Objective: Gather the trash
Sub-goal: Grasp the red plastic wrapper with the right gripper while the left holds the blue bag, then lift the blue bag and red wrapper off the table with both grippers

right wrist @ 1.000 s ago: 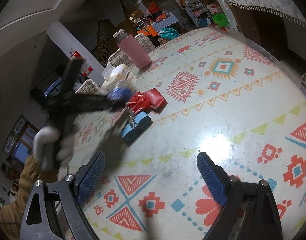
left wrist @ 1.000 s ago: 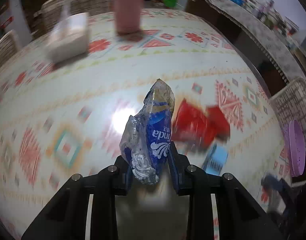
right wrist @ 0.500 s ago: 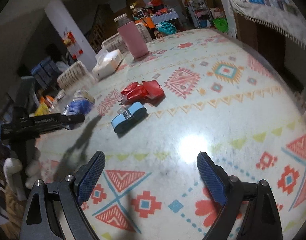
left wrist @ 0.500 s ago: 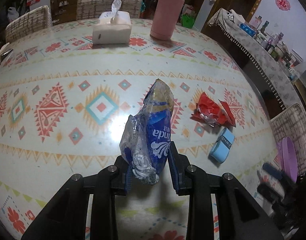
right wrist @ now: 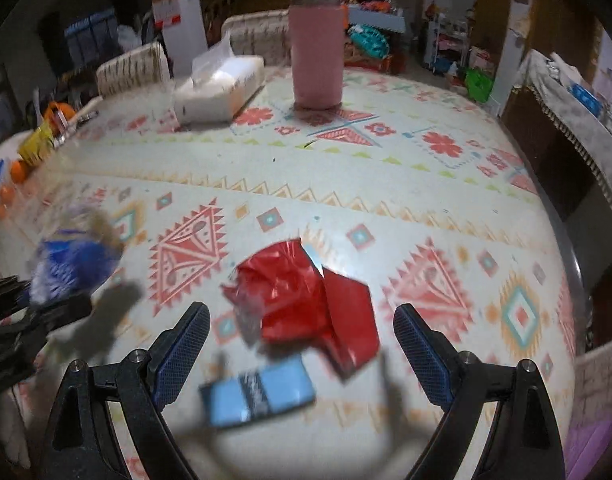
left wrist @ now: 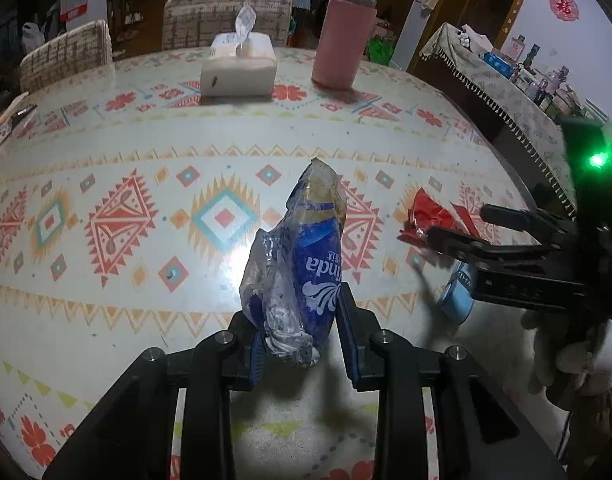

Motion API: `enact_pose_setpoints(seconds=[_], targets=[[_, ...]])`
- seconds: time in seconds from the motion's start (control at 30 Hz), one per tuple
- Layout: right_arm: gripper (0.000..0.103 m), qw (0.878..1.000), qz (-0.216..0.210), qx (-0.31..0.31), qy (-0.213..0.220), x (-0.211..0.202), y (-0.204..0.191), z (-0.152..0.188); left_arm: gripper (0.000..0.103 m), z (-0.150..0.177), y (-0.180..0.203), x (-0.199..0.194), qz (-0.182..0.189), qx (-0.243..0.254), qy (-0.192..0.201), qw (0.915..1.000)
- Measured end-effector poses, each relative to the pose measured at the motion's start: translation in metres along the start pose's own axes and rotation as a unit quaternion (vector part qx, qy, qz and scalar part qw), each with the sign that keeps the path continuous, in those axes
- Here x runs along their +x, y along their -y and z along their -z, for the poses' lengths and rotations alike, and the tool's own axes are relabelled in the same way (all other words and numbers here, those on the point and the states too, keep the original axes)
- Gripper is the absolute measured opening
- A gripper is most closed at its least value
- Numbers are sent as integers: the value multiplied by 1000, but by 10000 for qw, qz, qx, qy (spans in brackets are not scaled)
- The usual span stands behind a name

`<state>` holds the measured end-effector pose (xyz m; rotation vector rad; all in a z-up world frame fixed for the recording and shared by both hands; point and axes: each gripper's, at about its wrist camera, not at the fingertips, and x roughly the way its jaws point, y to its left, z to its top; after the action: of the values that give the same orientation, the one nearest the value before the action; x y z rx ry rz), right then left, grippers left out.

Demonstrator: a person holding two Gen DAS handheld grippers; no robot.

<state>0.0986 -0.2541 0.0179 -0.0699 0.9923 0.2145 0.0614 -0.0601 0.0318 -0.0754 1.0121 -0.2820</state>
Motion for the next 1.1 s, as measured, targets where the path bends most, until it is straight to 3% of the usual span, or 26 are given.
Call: enact_pose_setpoints(seconds=[0.23,0.3,0.33,0.4,0.43,0.47,0.77,1.1], targets=[[93,9992,181,-325,-165,21,-24,-1,30,0,-2,3,-12,-92,-67,9999],[82,9991,198,-331,-153,23,-28,1,30,1,-2,2,-37,-92,-45,9999],[65,9993,219,-267,-114,21,-28,1,30,1,-1,2,-44,-89,-36,9999],[51,9998,142,-107,-55,17,-24,-1,30,1,0,2,-53,-73,-26,10000],[39,10000,77,30,11,12,-21,-2,30,1,0,2,-56,-68,-23,10000],[36,9999,7,119,36,9,-18,-3,30,1,0,2,-57,-65,-26,10000],[36,9971,-91,474,588,-56,-22,8,30,3,5,-5,-110,2,162,9998],[36,9887,-126,1168,934,-107,-18,73,30,6,11,-18,-284,62,497,9983]])
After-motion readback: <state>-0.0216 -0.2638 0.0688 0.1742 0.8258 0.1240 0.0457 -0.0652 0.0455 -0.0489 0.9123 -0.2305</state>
